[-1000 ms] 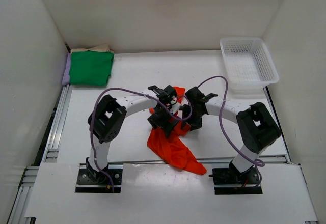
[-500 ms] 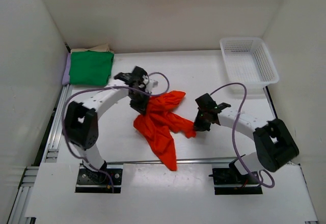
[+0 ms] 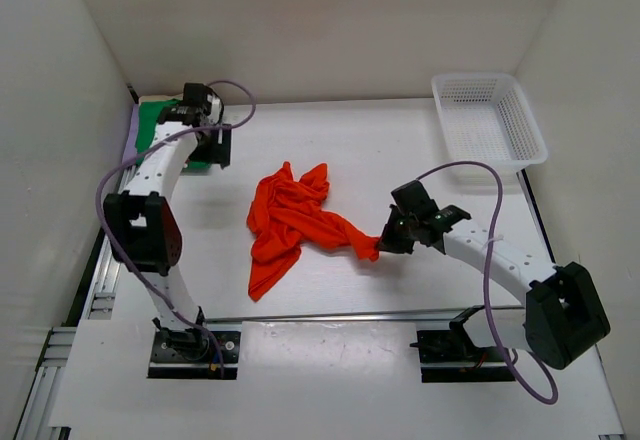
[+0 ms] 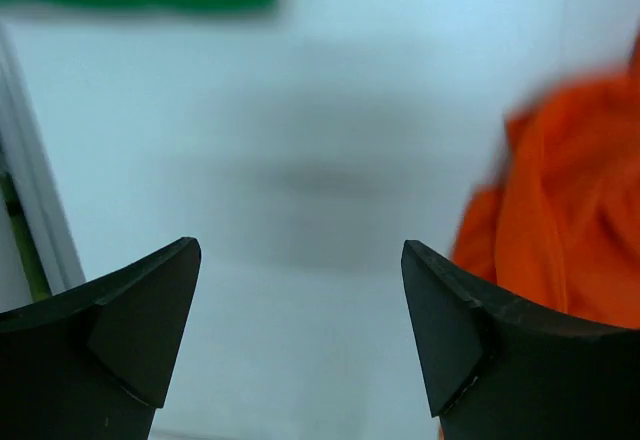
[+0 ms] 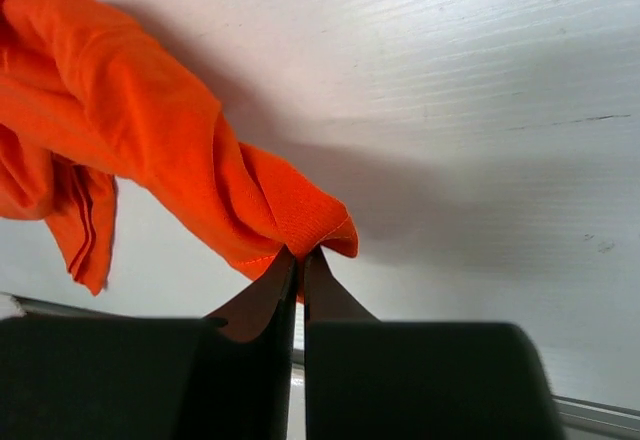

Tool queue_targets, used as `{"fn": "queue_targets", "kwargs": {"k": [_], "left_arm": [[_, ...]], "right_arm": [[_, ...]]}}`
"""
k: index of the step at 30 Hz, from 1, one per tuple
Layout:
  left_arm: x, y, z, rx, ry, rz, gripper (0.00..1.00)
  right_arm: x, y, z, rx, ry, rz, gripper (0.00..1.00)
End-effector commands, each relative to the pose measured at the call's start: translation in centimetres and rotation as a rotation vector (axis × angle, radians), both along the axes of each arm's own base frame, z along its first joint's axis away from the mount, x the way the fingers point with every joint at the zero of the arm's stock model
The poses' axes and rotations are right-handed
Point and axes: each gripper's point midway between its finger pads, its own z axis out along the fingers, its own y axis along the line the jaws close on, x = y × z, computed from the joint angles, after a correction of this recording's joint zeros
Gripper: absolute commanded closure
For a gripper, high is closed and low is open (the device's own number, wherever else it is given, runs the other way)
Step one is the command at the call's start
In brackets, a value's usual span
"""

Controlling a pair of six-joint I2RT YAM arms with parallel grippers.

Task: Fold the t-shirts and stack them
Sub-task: Flatten out the tshirt

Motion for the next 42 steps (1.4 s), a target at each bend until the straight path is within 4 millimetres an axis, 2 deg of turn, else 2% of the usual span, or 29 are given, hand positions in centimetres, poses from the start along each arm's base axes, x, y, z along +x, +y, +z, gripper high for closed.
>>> {"fn": "queue_targets", "kwargs": {"k": [1,2,3,4,5,6,7,8,9,11,12,13,14,16,17,19,20,24,26,27,28,29,30,31,33,35,36,40,42], "left_arm": [[-8.3,-6.0,0.5,-0.112,0.146,-0.184,0.08],[-11.1,-8.3,0.2,-0.157,0.189,-0.263,0.07],[-15.6,-10.7,-3.2,-0.137,0.318,-0.367,0.07],[-17.8,-11.7,-4.4,-0.133,0.357,-0.418,0.04],[-18.2,-12.5,-5.5,-0.112,0.329,-0.461,0.02],[-19.5,-13.7,-6.5,-0.067,0.325,-0.530,0.00],[-20.9,-13.0,-8.8,-0.010,0.360,-0.541,0.00],[-20.6,-12.6,-9.4,0.048,0.333,-0.545,0.00],[-20.8,-13.2,-10.7,0.070,0.337,-0.569,0.00],[-20.4,-13.4,-11.6,0.105,0.326,-0.579,0.00],[-19.5,-13.8,-12.1,0.113,0.299,-0.573,0.02],[-19.5,-13.8,-12.6,0.133,0.299,-0.579,0.05],[-19.5,-13.6,-12.9,0.151,0.308,-0.574,0.21],[-18.9,-13.5,-13.2,0.161,0.306,-0.560,0.42],[-18.7,-13.2,-13.2,0.151,0.310,-0.548,0.60],[-19.2,-12.4,-13.9,0.110,0.348,-0.521,0.82],[-19.3,-12.0,-13.8,0.094,0.351,-0.509,0.90],[-19.0,-9.2,-12.6,-0.009,0.332,-0.392,0.90],[-17.6,-6.9,-10.4,-0.022,0.267,-0.300,0.90],[-17.7,-6.4,-10.0,-0.002,0.260,-0.291,0.90],[-17.5,-5.6,-8.9,0.053,0.216,-0.280,0.84],[-18.5,-6.9,-8.9,0.097,0.203,-0.351,0.69],[-19.2,-7.3,-8.7,0.145,0.185,-0.388,0.61],[-20.5,-9.1,-8.5,0.157,0.161,-0.483,0.49],[-22.4,-8.4,-10.2,0.202,0.211,-0.514,0.15],[-23.0,-6.6,-11.5,0.223,0.255,-0.472,0.15],[-24.1,-5.5,-12.7,0.228,0.307,-0.451,0.15],[-25.9,-3.9,-14.7,0.197,0.365,-0.411,0.15],[-26.2,-3.8,-14.9,0.192,0.350,-0.411,0.15]], "right_arm": [[0.2,1.2,2.2,0.062,-0.017,0.025,1.00],[0.5,1.6,2.8,0.081,-0.030,0.031,1.00],[0.5,1.6,2.7,0.077,-0.034,0.040,1.00],[0.7,1.7,3.1,0.079,-0.045,0.048,1.00],[0.7,1.7,3.1,0.079,-0.045,0.048,1.00],[0.6,1.4,2.9,0.065,-0.041,0.042,1.00],[0.9,1.1,2.9,0.061,-0.045,0.037,1.00],[0.9,1.1,2.9,0.061,-0.045,0.037,1.00],[0.9,0.8,2.5,0.056,-0.038,0.028,1.00],[0.7,0.7,2.4,0.051,-0.029,0.028,1.00],[0.5,0.5,2.1,0.046,-0.021,0.028,1.00],[0.4,0.3,2.2,0.040,-0.026,0.023,1.00],[0.4,0.4,2.6,0.052,-0.033,0.013,1.00],[0.5,-0.1,2.7,0.053,-0.041,-0.011,1.00],[0.4,-0.7,2.8,0.048,-0.047,-0.025,1.00],[0.7,-1.3,3.2,0.058,-0.066,-0.049,1.00],[0.7,-1.7,3.4,0.057,-0.065,-0.062,1.00],[0.9,-3.9,4.0,0.037,-0.086,-0.094,1.00],[1.5,-4.1,5.7,0.048,-0.136,-0.073,1.00],[1.4,-4.1,5.8,0.045,-0.131,-0.073,1.00],[1.3,-4.0,5.9,0.049,-0.130,-0.059,1.00],[1.2,-3.8,5.9,0.059,-0.125,-0.051,1.00],[1.0,-3.5,5.6,0.069,-0.105,-0.039,1.00],[1.0,-3.5,5.4,0.065,-0.097,-0.039,1.00],[0.8,-3.5,5.0,0.066,-0.083,-0.049,1.00],[0.6,-3.6,4.9,0.066,-0.082,-0.050,1.00],[0.6,-3.6,4.9,0.066,-0.083,-0.050,1.00],[0.3,-3.9,4.9,0.068,-0.094,-0.062,1.00],[0.0,-4.0,4.7,0.067,-0.091,-0.062,1.00]]}}
